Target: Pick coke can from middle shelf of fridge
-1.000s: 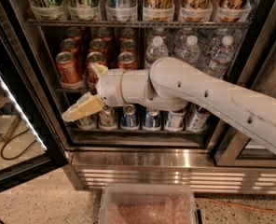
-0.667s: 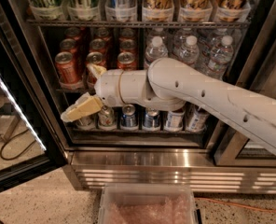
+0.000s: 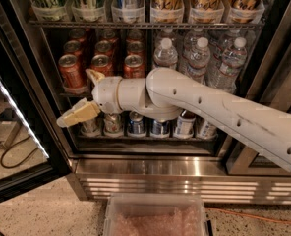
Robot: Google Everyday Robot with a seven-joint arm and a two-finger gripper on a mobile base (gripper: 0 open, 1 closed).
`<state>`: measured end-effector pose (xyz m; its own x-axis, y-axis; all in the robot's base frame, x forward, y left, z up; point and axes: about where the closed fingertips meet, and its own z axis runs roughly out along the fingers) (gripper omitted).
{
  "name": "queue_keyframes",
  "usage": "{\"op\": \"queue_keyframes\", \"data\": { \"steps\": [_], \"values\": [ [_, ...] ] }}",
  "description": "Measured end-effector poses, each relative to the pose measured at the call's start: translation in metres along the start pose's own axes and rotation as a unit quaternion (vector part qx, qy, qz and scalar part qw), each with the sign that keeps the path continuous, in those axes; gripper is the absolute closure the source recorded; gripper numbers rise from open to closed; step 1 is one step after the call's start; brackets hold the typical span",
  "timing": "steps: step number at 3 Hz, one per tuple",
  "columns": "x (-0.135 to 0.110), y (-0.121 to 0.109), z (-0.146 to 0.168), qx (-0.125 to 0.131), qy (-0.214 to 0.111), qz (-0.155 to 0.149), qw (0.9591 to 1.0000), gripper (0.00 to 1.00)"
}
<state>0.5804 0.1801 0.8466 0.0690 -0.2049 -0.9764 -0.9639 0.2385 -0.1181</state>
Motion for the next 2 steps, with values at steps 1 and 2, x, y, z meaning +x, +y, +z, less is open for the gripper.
{"op": "queue_keyframes", "data": {
  "steps": [1,2],
  "values": [
    [-0.011,-0.020,0.008,0.019,-0.007,-0.030,0.9994,0.00],
    [-0.025,-0.046,0.015,0.050,-0.020,-0.054,0.9971,0.00]
  ]
}}
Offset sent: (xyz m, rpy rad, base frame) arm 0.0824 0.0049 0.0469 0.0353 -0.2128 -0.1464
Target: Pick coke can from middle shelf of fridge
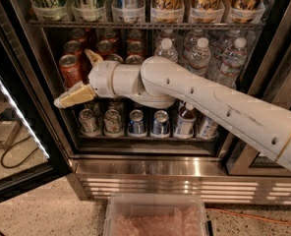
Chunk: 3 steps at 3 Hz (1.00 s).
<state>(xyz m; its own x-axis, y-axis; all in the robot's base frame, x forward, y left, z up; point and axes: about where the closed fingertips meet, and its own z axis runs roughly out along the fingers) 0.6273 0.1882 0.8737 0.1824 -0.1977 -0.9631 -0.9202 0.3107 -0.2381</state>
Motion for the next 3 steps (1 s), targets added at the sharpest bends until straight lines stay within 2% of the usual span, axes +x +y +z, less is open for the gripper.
{"op": "queue_keyframes", "data": {
  "steps": [1,3],
  "values": [
    [0.0020,-0.0246,0.0040,0.037,-0.007,0.001,0.9993,0.00],
    [0.0022,-0.0259,0.0044,0.039,-0.007,0.001,0.9992,0.40]
  ]
}}
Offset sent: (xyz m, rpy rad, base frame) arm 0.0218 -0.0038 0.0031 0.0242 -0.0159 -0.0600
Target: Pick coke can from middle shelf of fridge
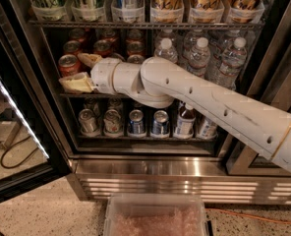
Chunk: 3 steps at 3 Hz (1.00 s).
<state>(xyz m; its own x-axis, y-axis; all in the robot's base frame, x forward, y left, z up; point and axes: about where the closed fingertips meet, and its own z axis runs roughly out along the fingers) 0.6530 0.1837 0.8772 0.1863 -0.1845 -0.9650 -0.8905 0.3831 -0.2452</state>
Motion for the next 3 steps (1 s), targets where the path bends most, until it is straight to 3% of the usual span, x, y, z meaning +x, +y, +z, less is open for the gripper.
{"op": "queue_keyframes", "data": {
  "steps": [2,3],
  "values": [
    [0.010,0.003,0.012,-0.011,0.020,-0.010,0.9997,0.28],
    [0.015,0.001,0.019,-0.018,0.029,-0.010,0.9994,0.32]
  ]
}}
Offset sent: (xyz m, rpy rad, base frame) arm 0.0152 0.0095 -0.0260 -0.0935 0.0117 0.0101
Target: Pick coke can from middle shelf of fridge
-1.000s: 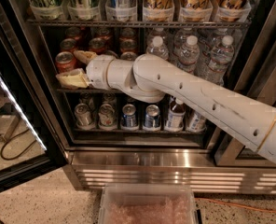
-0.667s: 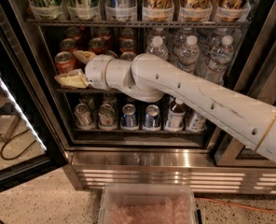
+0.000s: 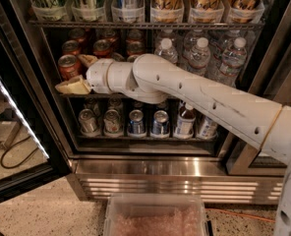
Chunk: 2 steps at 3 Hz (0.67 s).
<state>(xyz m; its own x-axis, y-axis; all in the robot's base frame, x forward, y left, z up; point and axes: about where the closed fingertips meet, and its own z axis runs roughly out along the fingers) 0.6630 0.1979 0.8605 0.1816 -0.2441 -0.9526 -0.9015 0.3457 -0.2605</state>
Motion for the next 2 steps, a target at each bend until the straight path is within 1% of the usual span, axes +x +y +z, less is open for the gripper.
{"op": "queue_keyframes", "data": {
  "steps": [1,2],
  "values": [
    [0.0013,-0.0009,0.0038,-0.004,0.002,0.001,1.0000,0.37],
    [0.0021,-0.0031,0.0080,-0.009,0.004,0.002,1.0000,0.48]
  ]
}}
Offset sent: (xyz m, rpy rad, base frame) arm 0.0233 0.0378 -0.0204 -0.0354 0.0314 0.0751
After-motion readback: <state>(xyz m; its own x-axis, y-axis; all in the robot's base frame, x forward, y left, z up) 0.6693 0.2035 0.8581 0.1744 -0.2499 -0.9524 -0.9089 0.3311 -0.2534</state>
